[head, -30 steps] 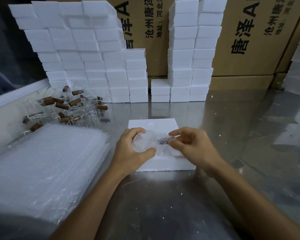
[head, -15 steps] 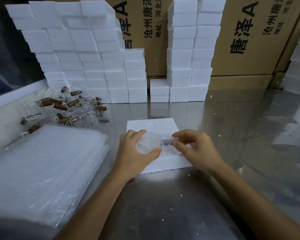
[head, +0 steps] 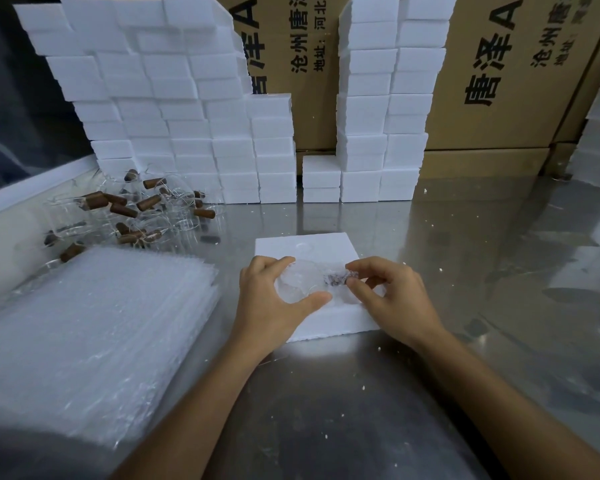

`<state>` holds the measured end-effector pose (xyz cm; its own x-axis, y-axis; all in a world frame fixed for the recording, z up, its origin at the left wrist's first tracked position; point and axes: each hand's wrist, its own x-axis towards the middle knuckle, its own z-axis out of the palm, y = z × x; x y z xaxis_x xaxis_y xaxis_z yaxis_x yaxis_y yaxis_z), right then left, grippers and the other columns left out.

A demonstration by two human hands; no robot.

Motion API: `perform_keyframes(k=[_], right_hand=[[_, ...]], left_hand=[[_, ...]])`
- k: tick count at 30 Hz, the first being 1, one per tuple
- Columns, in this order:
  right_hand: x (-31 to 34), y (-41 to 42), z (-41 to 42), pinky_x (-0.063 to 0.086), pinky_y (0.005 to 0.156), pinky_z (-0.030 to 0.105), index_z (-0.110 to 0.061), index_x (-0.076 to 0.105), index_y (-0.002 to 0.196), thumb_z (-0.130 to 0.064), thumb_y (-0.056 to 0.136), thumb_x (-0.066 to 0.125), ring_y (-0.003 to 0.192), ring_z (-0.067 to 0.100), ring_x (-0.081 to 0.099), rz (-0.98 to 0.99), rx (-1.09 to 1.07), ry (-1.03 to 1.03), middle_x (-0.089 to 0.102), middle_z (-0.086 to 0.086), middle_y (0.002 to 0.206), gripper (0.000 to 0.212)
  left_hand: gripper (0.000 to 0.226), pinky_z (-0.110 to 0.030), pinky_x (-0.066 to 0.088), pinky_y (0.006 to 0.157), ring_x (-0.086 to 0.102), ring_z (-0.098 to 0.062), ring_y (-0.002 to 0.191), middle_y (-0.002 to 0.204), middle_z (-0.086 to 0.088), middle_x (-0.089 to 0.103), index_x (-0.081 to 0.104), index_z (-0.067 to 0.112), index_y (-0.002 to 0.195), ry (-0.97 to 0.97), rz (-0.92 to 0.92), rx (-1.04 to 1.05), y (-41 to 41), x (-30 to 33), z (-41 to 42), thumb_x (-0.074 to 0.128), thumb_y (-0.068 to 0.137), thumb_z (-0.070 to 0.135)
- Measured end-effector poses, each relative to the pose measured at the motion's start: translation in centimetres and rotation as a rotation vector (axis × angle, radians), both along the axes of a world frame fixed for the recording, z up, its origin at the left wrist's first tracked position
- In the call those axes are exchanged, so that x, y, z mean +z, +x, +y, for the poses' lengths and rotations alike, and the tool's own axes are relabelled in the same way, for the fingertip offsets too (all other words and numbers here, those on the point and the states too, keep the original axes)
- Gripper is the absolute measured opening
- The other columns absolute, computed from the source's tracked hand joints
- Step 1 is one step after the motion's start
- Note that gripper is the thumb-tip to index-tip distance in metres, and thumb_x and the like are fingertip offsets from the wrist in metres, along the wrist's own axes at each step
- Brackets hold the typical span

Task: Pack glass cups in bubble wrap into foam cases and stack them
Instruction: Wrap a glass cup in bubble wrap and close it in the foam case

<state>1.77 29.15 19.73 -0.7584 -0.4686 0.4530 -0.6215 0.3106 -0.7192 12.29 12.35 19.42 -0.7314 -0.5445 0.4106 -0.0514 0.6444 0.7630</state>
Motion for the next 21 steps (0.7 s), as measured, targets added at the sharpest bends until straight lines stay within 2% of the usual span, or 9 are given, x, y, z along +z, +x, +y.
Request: perform_keyframes(k=[4,8,11,14,17,19,21], right_hand=[[-0.2,0.3,0.0,0.044,0.069,0.007,-0.028,0.073,0.103,-0.022,0.089,0.070,0.077,0.002,0.063,0.010,0.015,-0.035,0.071,-0.017,0.088,0.015],[-0.4,0.6,-0.3,0.043,0.070,0.004,-0.027,0.072,0.108,-0.023,0.090,0.069,0.079,0.000,0.062,0.018,0.002,-0.044,0.069,-0.018,0.089,0.019],[-0.5,0.7,-0.4,0.043,0.069,0.004,-0.026,0.070,0.110,-0.023,0.090,0.069,0.079,0.001,0.062,0.006,-0.012,-0.065,0.069,-0.016,0.091,0.020],[-0.4,0.7,-0.5,0.042,0.068,0.004,-0.023,0.071,0.108,-0.022,0.091,0.068,0.080,0.000,0.062,-0.006,-0.018,-0.059,0.071,-0.015,0.094,0.017],[-0.3,0.8,-0.5,0.041,0.067,0.002,-0.023,0.071,0.107,-0.023,0.090,0.069,0.081,-0.002,0.062,-0.002,-0.025,-0.035,0.070,-0.017,0.095,0.017],[-0.2,0.9,-0.6,0.041,0.070,0.002,-0.023,0.070,0.108,-0.025,0.089,0.070,0.083,-0.001,0.062,-0.005,-0.043,-0.054,0.069,-0.018,0.097,0.020],[0.0,0.9,-0.6,0.043,0.079,0.010,-0.025,0.067,0.111,-0.031,0.087,0.072,0.093,0.001,0.061,-0.050,-0.091,-0.134,0.066,-0.015,0.103,0.025]], left_hand=[[0.078,-0.024,0.041,0.102,0.048,-0.009,0.120,0.122,0.010,0.049,0.060,0.026,0.129,0.088,-0.027,-0.073,0.2,0.0,-1.1,0.087,0.060,0.049],[0.085,-0.025,0.039,0.103,0.046,-0.006,0.124,0.128,0.014,0.049,0.057,0.029,0.133,0.083,-0.075,-0.140,0.6,0.1,-1.9,0.078,0.060,0.067],[0.067,-0.035,0.038,0.112,0.047,-0.004,0.126,0.124,0.018,0.051,0.059,0.029,0.132,0.160,-0.046,-0.189,0.9,0.2,-2.3,0.071,0.075,0.062],[0.067,-0.040,0.038,0.112,0.047,-0.010,0.126,0.119,0.013,0.053,0.060,0.025,0.133,0.112,-0.038,-0.187,1.1,0.2,-2.4,0.064,0.075,0.057],[0.066,-0.039,0.040,0.109,0.047,-0.014,0.124,0.115,0.011,0.052,0.060,0.025,0.132,0.069,-0.032,-0.189,1.3,0.0,-2.5,0.064,0.075,0.056],[0.060,-0.031,0.043,0.105,0.048,-0.015,0.122,0.115,0.008,0.048,0.061,0.031,0.128,0.062,-0.013,-0.180,1.3,-0.1,-2.5,0.068,0.075,0.058],[0.052,-0.029,0.044,0.102,0.048,-0.018,0.121,0.116,0.004,0.044,0.059,0.038,0.123,0.091,0.039,-0.116,1.2,-0.2,-2.4,0.069,0.077,0.060]])
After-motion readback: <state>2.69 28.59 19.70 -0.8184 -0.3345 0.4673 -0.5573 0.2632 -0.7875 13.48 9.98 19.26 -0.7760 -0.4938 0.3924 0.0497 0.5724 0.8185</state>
